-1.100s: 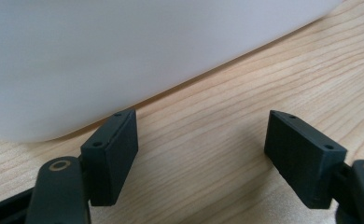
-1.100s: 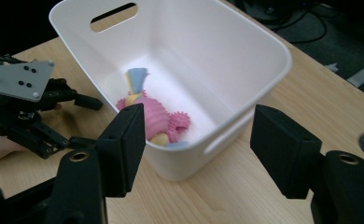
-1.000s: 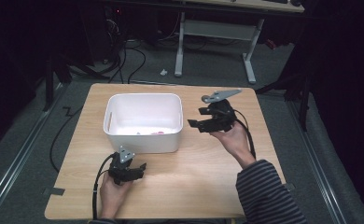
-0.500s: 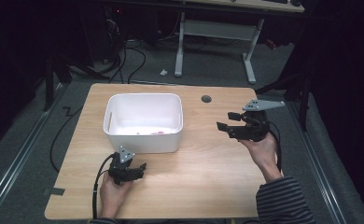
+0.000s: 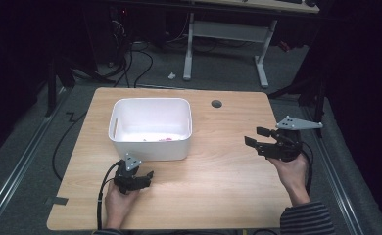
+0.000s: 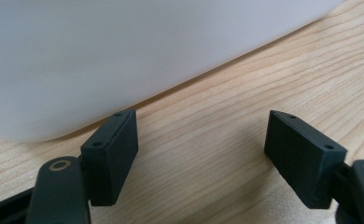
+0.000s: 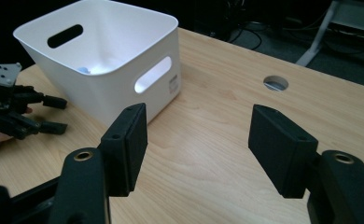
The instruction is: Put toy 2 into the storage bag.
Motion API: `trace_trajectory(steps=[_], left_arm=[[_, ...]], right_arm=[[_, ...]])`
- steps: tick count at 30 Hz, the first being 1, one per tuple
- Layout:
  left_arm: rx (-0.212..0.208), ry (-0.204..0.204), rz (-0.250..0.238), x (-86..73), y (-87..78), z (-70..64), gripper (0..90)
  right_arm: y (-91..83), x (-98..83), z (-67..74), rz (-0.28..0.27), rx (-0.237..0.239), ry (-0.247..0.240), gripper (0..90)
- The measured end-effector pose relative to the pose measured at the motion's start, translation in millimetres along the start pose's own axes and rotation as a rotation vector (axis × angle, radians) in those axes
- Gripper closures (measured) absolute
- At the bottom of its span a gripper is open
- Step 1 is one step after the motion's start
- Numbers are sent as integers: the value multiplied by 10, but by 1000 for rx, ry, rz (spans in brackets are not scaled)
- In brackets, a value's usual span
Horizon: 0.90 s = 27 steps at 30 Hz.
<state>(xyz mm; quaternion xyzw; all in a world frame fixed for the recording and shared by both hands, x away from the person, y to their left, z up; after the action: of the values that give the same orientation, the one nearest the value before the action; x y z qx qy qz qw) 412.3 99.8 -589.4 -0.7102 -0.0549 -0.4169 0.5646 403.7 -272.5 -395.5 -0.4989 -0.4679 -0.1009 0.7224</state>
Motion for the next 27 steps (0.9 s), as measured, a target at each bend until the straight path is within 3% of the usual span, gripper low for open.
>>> trace_trajectory(steps=[8,19,27], left_arm=[[0,0,0,0,0,0,261],[0,-1,0,1,1,0,261],[3,-2,-2,3,3,0,261]], right_arm=[[-94,-50,37,-18,-33,-11,387],[-85,-332,5,-15,-27,50,391],[36,-531,-44,-1,-27,83,392]])
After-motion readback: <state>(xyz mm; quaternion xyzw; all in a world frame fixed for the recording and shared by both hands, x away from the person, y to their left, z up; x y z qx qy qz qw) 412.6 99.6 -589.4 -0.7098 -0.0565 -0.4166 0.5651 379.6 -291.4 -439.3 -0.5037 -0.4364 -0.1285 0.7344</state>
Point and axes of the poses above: each handheld gripper's, and its own axes: y roughly forward along the jaws, x roughly out of its top, z roughly to its left, the point moved 8 cm from there along y, roughly forward along the jaws, and after that the axes turned 7 degrees about z, right-handed, at the moved point
